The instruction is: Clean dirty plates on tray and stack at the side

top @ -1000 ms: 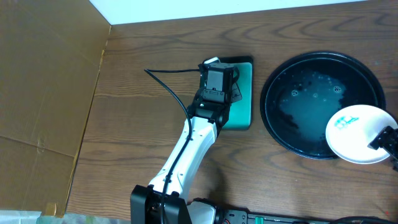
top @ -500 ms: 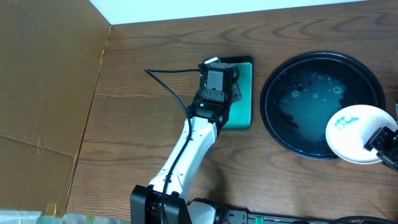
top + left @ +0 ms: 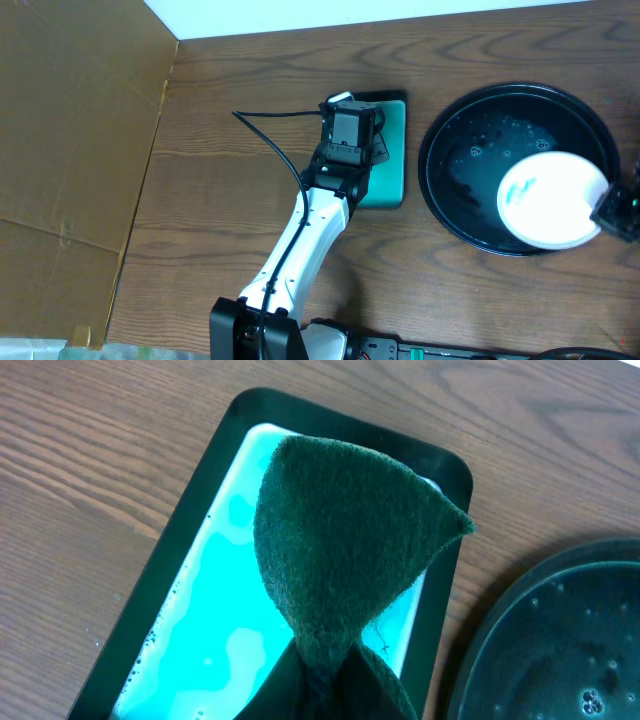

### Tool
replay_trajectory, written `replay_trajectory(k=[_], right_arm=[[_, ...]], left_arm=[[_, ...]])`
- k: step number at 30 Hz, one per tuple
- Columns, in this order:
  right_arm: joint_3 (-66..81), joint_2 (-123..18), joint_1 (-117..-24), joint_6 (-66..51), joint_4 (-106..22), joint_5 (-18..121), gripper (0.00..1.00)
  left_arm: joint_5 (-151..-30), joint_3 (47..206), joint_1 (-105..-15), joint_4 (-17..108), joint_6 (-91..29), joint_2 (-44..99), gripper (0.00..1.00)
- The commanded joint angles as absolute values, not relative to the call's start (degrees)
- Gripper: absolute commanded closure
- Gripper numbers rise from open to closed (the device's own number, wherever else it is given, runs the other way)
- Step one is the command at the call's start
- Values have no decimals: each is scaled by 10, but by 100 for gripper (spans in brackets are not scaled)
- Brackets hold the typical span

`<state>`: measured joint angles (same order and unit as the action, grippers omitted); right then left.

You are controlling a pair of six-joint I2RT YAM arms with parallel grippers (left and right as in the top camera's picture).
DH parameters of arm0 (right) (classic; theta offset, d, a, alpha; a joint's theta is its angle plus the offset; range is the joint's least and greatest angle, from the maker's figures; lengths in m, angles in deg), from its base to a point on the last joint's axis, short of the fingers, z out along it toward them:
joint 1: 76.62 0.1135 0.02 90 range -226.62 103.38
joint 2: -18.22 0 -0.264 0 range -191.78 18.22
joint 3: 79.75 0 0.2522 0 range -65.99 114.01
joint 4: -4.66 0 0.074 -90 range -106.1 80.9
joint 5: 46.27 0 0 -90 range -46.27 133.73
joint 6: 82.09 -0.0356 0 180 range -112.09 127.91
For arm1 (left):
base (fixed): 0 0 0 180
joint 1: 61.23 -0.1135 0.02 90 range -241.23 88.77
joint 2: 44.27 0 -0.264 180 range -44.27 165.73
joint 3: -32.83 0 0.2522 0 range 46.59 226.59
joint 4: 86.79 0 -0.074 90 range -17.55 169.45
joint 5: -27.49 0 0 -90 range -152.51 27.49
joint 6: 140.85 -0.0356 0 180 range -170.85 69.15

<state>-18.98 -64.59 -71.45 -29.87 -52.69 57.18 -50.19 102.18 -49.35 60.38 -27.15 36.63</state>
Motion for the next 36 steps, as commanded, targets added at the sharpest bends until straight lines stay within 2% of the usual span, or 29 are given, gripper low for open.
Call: replay_trajectory(k=[1, 10, 17, 26, 31, 33, 35, 36], right_arm=[[-122, -646, -713, -206, -507, 573, 99], [-101, -696, -709, -160, -359, 624, 99], [-100, -817, -686, -152, -263, 692, 99], [-97, -874, -674, -153, -257, 641, 99], [-96, -874, -674, -153, -274, 622, 98], [-92, -874, -674, -147, -286, 620, 94], [-79, -874, -674, -132, -309, 619, 79], [-69, -874, -674, -124, -326, 619, 79]], left_arm=[[-501, 1018, -494, 606, -277, 370, 93], [-636, 1018, -492, 649, -283, 370, 93], [-644, 1018, -471, 680, -205, 370, 92], [-651, 1018, -387, 727, -134, 380, 93], [-651, 1018, -333, 808, -115, 442, 93], [-651, 1018, -319, 837, -115, 468, 93], [-651, 1018, -307, 864, -115, 492, 93], [-651, 1018, -302, 873, -115, 501, 93]])
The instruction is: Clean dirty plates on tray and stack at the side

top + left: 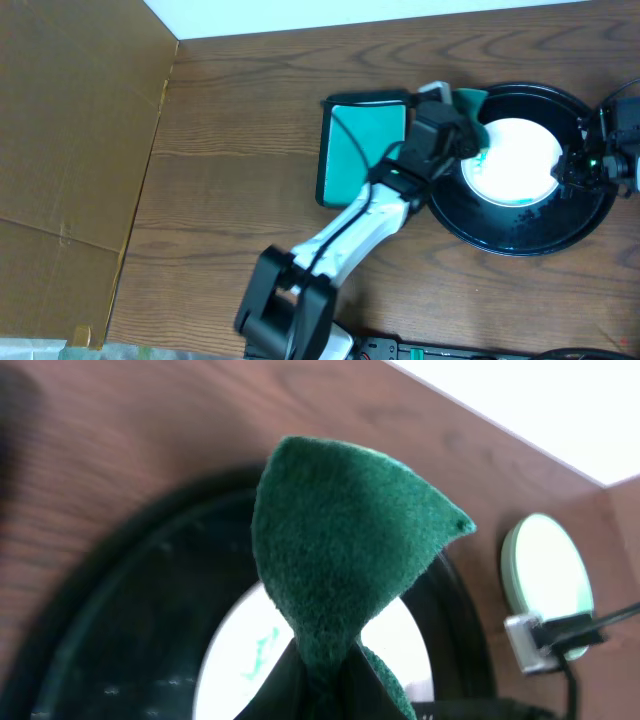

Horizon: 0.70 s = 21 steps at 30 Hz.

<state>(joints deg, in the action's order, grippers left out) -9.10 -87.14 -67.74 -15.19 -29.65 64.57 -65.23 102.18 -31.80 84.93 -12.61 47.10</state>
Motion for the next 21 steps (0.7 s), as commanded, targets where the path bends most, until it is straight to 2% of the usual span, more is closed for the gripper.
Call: replay_trajectory(k=[1, 4, 8, 11, 16, 21], right_arm=[[-56, -874, -674, -117, -346, 614, 79], [-16, -874, -671, -104, -400, 584, 76], [-4, -874, -671, -103, -392, 581, 69], [-5, -881, -671, -111, -388, 581, 68], [-9, -905, -667, -131, -379, 587, 70], [-9, -919, -657, -131, -366, 610, 79]], left_arm=[[-651, 1018, -298, 880, -115, 510, 93], [-651, 1018, -290, 890, -115, 527, 93], [-651, 1018, -281, 890, -115, 539, 93], [-651, 1018, -273, 890, -115, 546, 93], [-651, 1018, -261, 891, -115, 557, 93], [-651, 1018, -261, 893, -115, 564, 93]])
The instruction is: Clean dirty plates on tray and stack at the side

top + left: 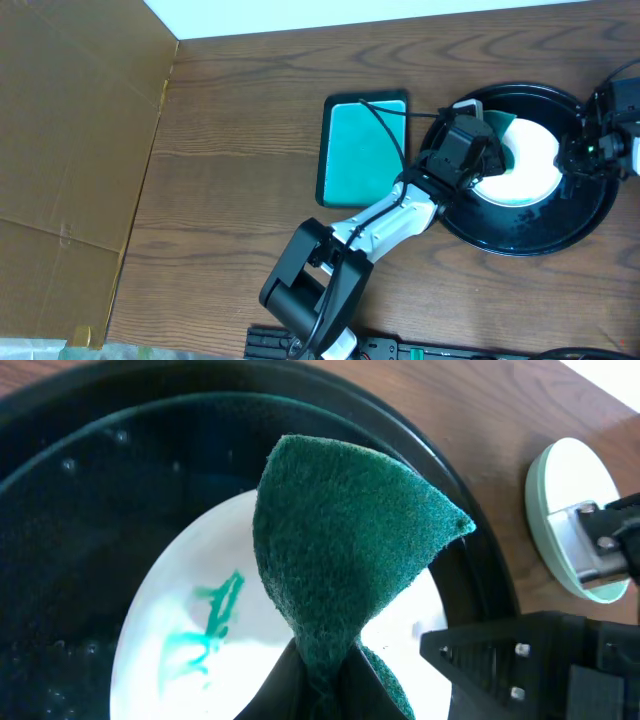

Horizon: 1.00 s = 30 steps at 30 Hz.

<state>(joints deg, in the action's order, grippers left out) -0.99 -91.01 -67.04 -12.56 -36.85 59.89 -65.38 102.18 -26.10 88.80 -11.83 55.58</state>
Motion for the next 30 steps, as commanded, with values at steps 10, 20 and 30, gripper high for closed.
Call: replay_trajectory(k=[10, 20, 30], right_arm=[[-9, -925, -652, -131, -338, 577, 99], [-9, -925, -651, -131, -349, 577, 99], [-9, -925, -650, -130, -359, 577, 99]], left_arm=[[-651, 1018, -247, 906, -59, 614, 93], [-602, 1018, -250, 954, -58, 688, 93], [-463, 1018, -322, 816, -175, 656, 93]])
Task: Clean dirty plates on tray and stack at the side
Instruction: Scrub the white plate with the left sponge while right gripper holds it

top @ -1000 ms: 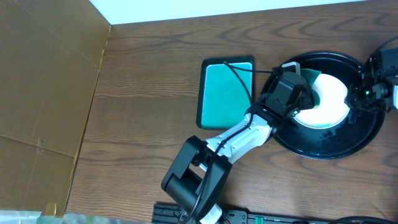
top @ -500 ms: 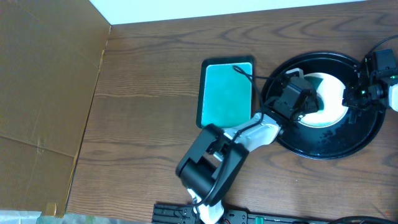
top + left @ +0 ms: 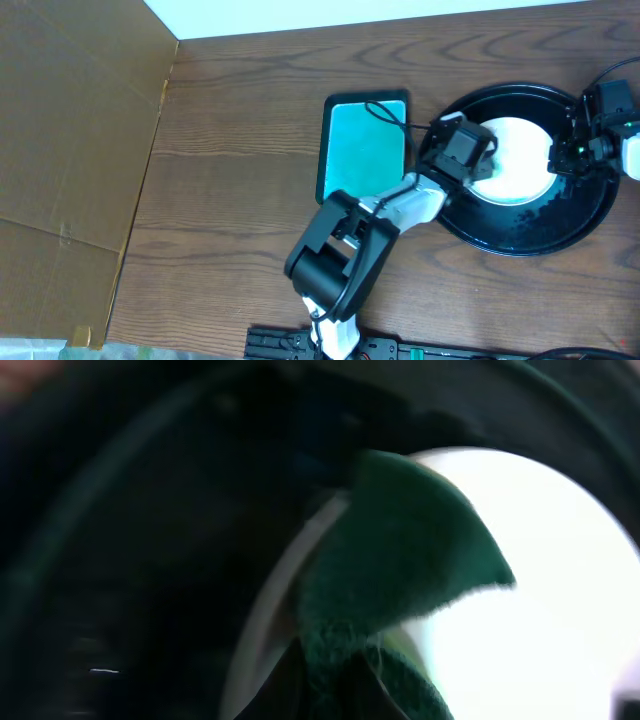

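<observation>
A white plate (image 3: 520, 160) lies in the round black tray (image 3: 520, 225). My left gripper (image 3: 478, 162) is over the plate's left part and shut on a dark green sponge (image 3: 400, 560). The close, blurred left wrist view shows the sponge down against the plate (image 3: 550, 580), with the tray's dark floor (image 3: 150, 560) beside it. My right gripper (image 3: 568, 155) sits at the plate's right rim and looks shut on it. From overhead the sponge is hidden under the left gripper.
A rectangular black dish of teal liquid (image 3: 365, 150) lies left of the tray. A pale plate (image 3: 632, 155) shows at the right edge. Cardboard (image 3: 70, 150) covers the left side. A black cable (image 3: 385, 112) loops over the dish.
The sponge hung above the plate, where a green smear showed. Now it is down on the plate's left part, and the left gripper sits slightly further left. The right gripper has barely moved.
The left gripper first held the sponge over the teal dish while the right gripper held the plate at the tray's right side. Then the plate lay mid-tray with the sponge near the tray's edge. Later the sponge hung over the smeared plate, and now it rests on it.
</observation>
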### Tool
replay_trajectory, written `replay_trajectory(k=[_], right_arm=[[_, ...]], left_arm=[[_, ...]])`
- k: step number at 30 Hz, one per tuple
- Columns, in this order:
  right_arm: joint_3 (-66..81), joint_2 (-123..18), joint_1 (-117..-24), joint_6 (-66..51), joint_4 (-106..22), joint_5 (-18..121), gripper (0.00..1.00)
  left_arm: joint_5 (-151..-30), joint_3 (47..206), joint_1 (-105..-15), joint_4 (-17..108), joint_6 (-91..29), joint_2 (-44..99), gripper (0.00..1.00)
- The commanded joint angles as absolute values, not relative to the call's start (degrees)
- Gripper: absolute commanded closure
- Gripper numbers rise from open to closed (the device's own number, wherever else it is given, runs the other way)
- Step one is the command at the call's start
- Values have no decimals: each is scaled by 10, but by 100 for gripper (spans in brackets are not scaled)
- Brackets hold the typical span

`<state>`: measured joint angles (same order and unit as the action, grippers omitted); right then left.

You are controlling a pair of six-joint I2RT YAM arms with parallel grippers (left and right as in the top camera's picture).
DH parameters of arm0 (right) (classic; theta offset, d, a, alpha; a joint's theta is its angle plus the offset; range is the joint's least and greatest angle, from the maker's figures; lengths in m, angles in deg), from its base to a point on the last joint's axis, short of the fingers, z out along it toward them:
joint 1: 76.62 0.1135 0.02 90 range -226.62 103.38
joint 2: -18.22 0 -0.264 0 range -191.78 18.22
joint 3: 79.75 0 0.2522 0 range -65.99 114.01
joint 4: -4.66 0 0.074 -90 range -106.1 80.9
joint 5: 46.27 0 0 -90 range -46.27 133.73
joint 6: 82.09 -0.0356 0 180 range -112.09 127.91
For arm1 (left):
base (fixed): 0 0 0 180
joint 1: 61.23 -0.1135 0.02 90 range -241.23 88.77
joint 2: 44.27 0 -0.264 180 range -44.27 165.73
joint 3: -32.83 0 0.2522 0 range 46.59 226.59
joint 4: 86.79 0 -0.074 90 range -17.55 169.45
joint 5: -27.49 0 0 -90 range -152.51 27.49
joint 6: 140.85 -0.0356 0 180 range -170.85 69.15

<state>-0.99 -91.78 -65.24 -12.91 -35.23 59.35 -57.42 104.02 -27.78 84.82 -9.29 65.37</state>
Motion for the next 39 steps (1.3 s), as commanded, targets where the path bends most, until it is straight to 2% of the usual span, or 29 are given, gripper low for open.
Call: replay_trajectory(k=[1, 5, 10, 12, 15, 22, 27, 33, 39], right_arm=[[-9, -925, -650, -130, -359, 577, 99], [-9, -925, -650, -129, -359, 577, 99], [-9, -925, -650, -126, -357, 573, 99], [-9, -925, -650, -126, -357, 573, 99], [-9, -925, -650, -126, -357, 573, 99], [-9, -925, -650, -126, -358, 573, 99], [-9, -925, -650, -126, -361, 573, 99], [-9, -925, -650, -126, -368, 573, 99], [-9, -925, -650, -126, -368, 573, 99]], left_arm=[[-463, 1018, -324, 816, -184, 647, 93], [-483, 1018, -324, 832, -188, 602, 93], [-659, 1018, -324, 925, -137, 587, 93], [-690, 1018, -320, 954, -96, 592, 93], [-696, 1018, -309, 996, -61, 603, 93], [-694, 1018, -283, 1070, -59, 665, 93], [-694, 1018, -298, 1044, -119, 706, 93], [-680, 1018, -319, 944, -279, 676, 93], [-506, 1018, -322, 840, -349, 601, 93]])
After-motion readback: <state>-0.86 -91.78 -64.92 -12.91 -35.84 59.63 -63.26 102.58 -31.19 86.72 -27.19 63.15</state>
